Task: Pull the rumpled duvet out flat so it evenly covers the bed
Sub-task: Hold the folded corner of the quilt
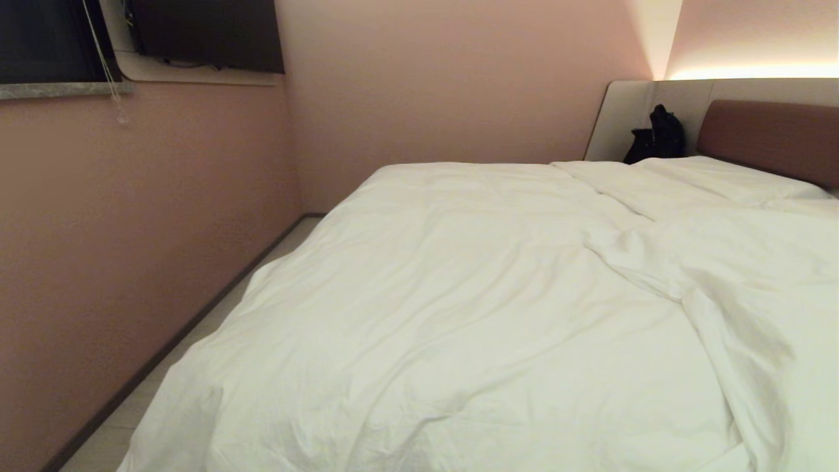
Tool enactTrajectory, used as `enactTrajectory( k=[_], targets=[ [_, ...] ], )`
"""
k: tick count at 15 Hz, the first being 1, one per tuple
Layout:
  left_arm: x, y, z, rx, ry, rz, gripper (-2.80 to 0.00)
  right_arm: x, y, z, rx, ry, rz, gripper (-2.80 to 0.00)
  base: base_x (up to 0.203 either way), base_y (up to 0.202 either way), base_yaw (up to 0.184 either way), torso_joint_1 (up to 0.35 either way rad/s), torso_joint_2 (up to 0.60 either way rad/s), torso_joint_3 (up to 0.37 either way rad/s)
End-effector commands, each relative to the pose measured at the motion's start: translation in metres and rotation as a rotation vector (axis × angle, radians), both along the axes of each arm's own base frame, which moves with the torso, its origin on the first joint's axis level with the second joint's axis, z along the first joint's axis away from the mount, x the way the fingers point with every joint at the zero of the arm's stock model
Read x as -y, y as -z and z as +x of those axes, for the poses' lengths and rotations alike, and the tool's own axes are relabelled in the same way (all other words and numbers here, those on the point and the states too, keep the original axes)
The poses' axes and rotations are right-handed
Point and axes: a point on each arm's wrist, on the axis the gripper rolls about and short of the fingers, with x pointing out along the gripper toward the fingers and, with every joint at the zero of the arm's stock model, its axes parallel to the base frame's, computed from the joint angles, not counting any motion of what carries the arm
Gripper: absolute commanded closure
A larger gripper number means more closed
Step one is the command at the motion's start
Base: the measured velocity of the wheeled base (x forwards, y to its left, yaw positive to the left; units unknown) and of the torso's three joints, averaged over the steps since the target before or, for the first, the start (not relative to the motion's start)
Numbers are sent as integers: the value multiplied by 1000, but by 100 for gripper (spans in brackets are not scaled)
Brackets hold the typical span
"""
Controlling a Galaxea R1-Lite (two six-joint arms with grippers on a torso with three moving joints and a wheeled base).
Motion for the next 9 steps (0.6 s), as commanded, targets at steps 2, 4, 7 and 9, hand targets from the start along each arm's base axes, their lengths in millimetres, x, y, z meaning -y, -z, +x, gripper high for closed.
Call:
enactTrajectory(
  k=[2, 4, 7, 9],
  targets=[
    [-1, 19, -8, 8, 9, 15, 0, 0, 0, 0, 0, -1, -1, 0, 0, 0, 0, 0, 0, 0],
    [-1, 30, -12, 10, 24, 15, 0, 0, 0, 0, 0, 0, 0, 0, 0, 0, 0, 0, 0, 0],
    [-1, 53, -18, 12, 45, 14, 0, 0, 0, 0, 0, -1, 0, 0, 0, 0, 0, 0, 0, 0],
    [-1, 66, -20, 14, 57, 11, 0, 0, 0, 0, 0, -1, -1, 0, 0, 0, 0, 0, 0, 0]
  ],
)
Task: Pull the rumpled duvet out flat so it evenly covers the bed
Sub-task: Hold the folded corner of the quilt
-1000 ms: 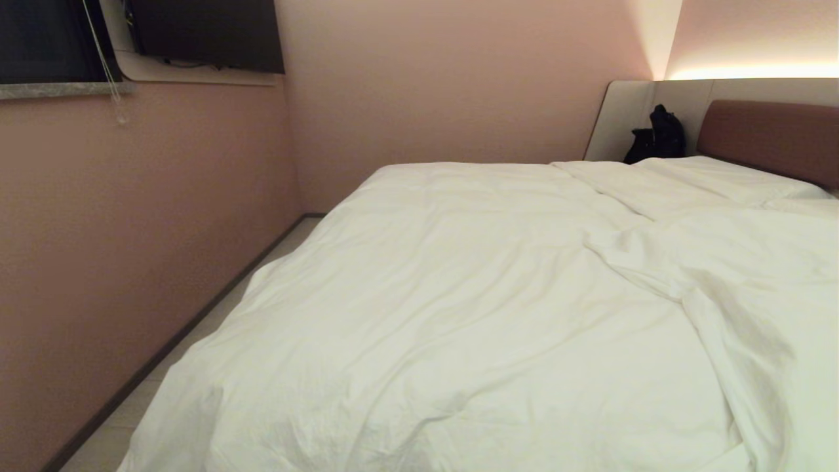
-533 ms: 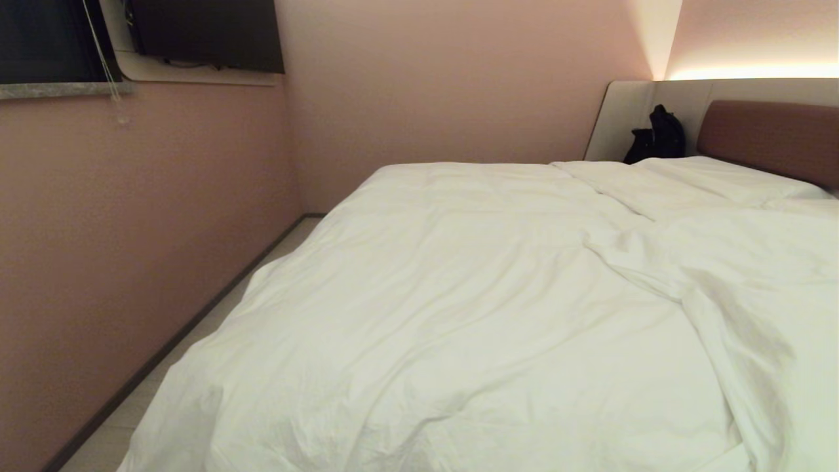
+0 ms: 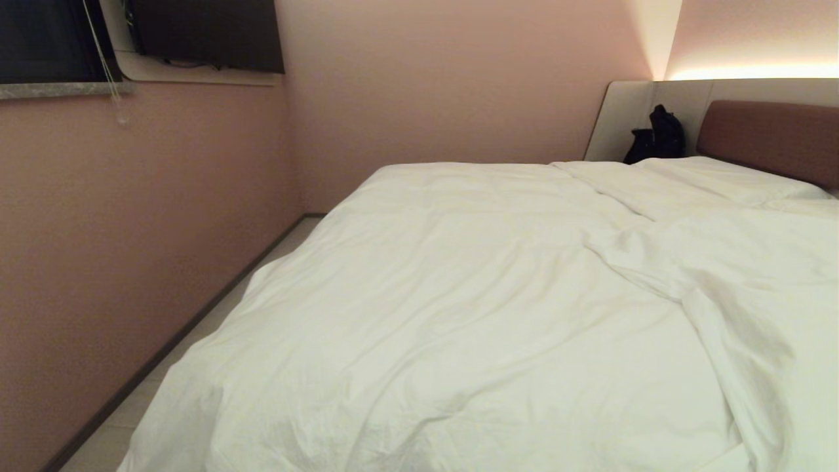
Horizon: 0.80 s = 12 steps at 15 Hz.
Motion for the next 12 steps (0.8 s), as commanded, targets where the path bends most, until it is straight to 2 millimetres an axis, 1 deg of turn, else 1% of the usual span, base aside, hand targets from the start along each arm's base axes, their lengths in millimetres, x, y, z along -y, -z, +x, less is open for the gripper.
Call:
enactTrajectory(
  k=[1, 3, 6, 7, 9, 12],
  targets=[
    [0, 18, -7, 20, 14, 0, 0, 0, 0, 0, 1, -2, 0, 0, 0, 0, 0, 0, 0, 0],
    [0, 31, -8, 18, 28, -2, 0, 0, 0, 0, 1, -1, -1, 0, 0, 0, 0, 0, 0, 0],
    [1, 43, -11, 31, 47, -1, 0, 0, 0, 0, 1, -2, -1, 0, 0, 0, 0, 0, 0, 0],
    [1, 48, -10, 24, 49, -2, 0, 0, 0, 0, 1, -2, 0, 0, 0, 0, 0, 0, 0, 0],
    [1, 51, -9, 13, 50, -17, 0, 0, 0, 0, 1, 0, 0, 0, 0, 0, 0, 0, 0, 0],
    [1, 65, -3, -39, 49, -22, 0, 0, 0, 0, 1, -2, -1, 0, 0, 0, 0, 0, 0, 0]
  ],
)
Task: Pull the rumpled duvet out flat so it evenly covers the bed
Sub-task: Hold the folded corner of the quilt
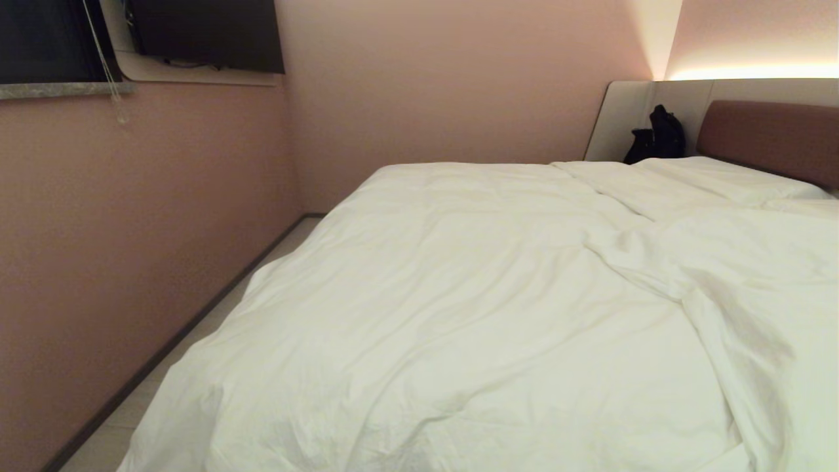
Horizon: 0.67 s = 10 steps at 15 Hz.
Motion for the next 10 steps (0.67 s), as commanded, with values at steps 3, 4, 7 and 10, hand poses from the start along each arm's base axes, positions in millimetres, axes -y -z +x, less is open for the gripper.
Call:
enactTrajectory(
  k=[3, 4, 7, 10],
  targets=[
    [0, 18, 6, -56, -1, -2, 0, 0, 0, 0, 0, 0, -1, 0, 0, 0, 0, 0, 0, 0],
    [0, 20, 7, -63, -2, -2, 0, 0, 0, 0, 0, 0, -1, 0, 0, 0, 0, 0, 0, 0],
    [0, 23, 8, -79, -7, -21, 0, 0, 0, 0, 0, -1, 0, 0, 0, 0, 0, 0, 0, 0],
    [0, 24, 8, -87, 5, -42, 0, 0, 0, 0, 0, 0, 0, 0, 0, 0, 0, 0, 0, 0]
  ],
)
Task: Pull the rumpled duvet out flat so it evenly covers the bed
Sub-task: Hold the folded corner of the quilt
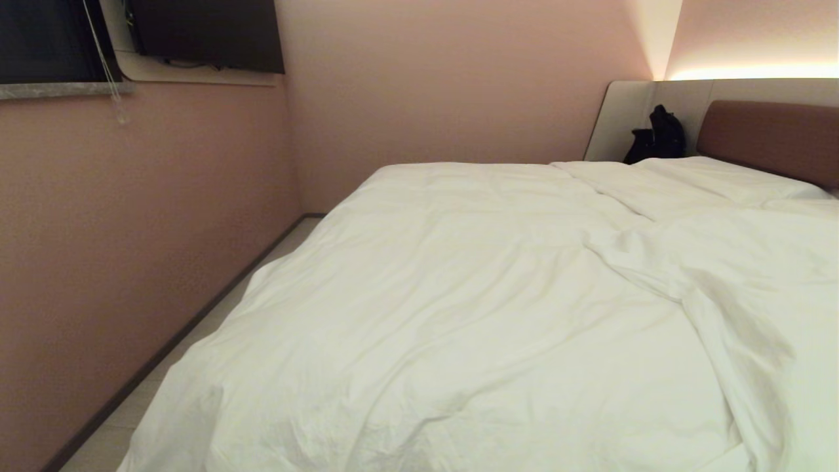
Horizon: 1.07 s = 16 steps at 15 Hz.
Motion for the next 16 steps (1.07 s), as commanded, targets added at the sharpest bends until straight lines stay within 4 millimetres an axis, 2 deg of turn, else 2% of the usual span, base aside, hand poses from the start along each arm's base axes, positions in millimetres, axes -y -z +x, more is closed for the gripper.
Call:
enactTrajectory(
  k=[1, 16],
  targets=[
    [0, 4, 0, -40, 3, -13, 0, 0, 0, 0, 0, -2, -1, 0, 0, 0, 0, 0, 0, 0],
    [0, 5, 0, -42, -5, -45, 0, 0, 0, 0, 0, -2, -1, 0, 0, 0, 0, 0, 0, 0]
  ],
)
